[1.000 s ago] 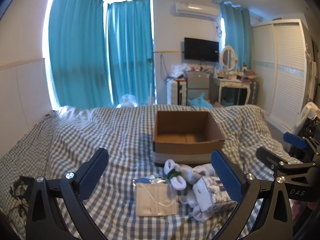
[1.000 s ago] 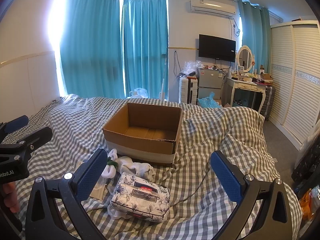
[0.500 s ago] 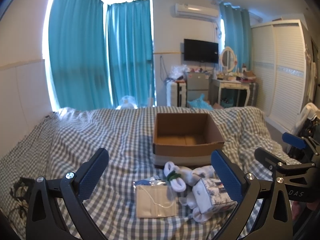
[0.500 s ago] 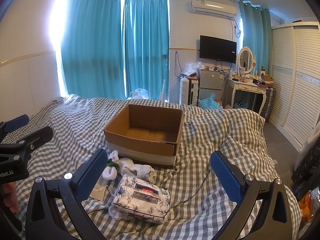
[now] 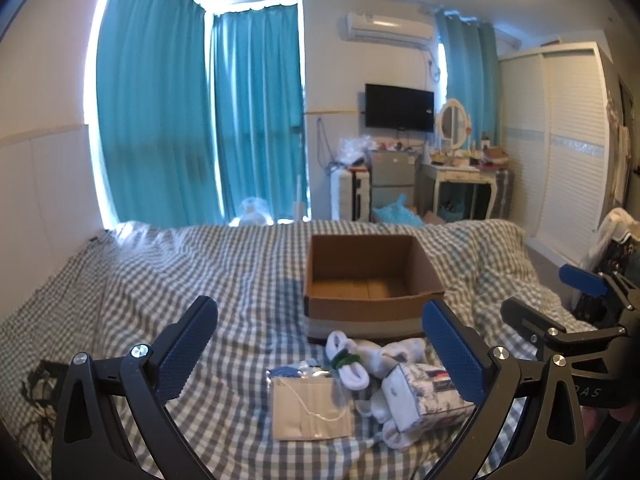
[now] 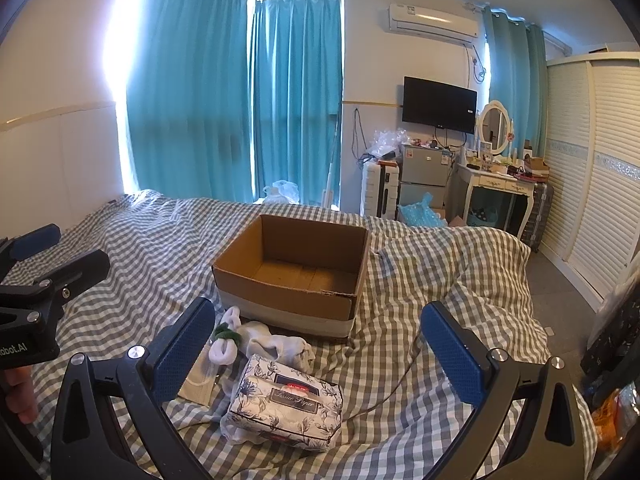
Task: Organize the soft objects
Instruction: 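Grasp the floral tissue pack with the right tool while the left tool grasps the white crumpled cloth, then carry both items over the cardboard box and open both tools to drop them, then grasp the white rolled sock with the right tool while the left tool grasps the bagged face mask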
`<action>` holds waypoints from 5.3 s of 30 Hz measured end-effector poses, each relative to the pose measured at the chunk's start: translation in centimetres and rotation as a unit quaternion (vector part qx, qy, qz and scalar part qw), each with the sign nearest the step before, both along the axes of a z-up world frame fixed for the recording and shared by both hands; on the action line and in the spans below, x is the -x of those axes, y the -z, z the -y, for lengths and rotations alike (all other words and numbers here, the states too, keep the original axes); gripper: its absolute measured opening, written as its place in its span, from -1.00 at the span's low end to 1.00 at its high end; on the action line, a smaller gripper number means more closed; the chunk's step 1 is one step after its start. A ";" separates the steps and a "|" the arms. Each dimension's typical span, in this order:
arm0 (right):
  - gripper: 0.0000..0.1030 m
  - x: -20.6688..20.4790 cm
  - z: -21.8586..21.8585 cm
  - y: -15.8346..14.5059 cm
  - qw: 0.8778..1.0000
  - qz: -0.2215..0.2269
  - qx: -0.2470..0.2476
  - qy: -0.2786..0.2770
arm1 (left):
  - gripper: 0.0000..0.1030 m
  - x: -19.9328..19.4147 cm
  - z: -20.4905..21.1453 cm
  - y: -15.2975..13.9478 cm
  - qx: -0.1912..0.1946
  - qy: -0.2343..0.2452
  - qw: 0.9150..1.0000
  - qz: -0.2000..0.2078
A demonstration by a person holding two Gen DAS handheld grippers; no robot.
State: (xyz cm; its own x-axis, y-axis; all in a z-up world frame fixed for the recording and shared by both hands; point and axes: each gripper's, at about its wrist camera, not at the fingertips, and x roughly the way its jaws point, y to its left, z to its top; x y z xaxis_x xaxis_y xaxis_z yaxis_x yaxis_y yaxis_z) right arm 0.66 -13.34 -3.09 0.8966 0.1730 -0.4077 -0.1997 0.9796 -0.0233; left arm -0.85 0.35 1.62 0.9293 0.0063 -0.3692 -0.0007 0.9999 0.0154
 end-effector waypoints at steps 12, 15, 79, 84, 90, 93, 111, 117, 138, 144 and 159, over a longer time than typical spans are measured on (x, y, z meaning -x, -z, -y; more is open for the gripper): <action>1.00 -0.4 -0.4 0.8 1.000 -0.015 0.021 -0.003 | 1.00 -1.4 -0.9 4.9 -0.004 -0.008 0.998 -0.057; 1.00 -1.2 -1.1 2.6 0.998 -0.044 0.051 -0.014 | 1.00 -1.9 -1.1 7.5 -0.015 -0.017 0.996 -0.087; -0.04 -3.6 2.5 7.3 0.989 -0.144 -0.018 -0.032 | -0.86 -2.9 5.2 11.9 0.028 0.064 0.978 -0.198; -0.04 -2.4 2.3 5.7 0.991 -0.124 -0.016 -0.036 | -0.86 -2.5 4.5 8.8 0.023 0.044 0.985 -0.167; -0.04 -1.4 1.9 3.0 0.995 -0.086 -0.016 -0.042 | -0.86 -3.2 3.9 4.7 0.022 0.040 0.991 -0.123; -0.04 -2.0 1.8 1.2 0.996 -0.068 -0.023 -0.048 | -0.86 -4.7 3.7 3.0 0.018 0.037 0.994 -0.104; -0.04 -17.8 -3.0 -2.5 0.996 -0.025 0.020 -0.085 | -0.85 -20.3 1.1 5.1 -0.005 0.021 0.993 -0.115; -0.02 -23.5 -3.3 1.7 0.993 -0.074 0.012 -0.093 | -0.72 -23.0 0.9 8.2 -0.012 0.040 0.990 -0.138; 0.88 -20.1 -1.1 -1.8 0.996 -0.039 -0.008 -0.077 | 0.65 -15.2 0.3 3.1 -0.031 0.020 0.993 -0.110; 1.00 -15.3 -0.4 -3.7 0.995 -0.055 0.005 -0.078 | 0.80 -11.4 -1.5 2.8 -0.025 0.002 0.993 -0.113; 1.00 -9.3 -3.7 8.0 0.979 -0.169 0.035 -0.105 | 0.86 -8.4 -3.2 12.2 -0.033 -0.006 0.983 -0.179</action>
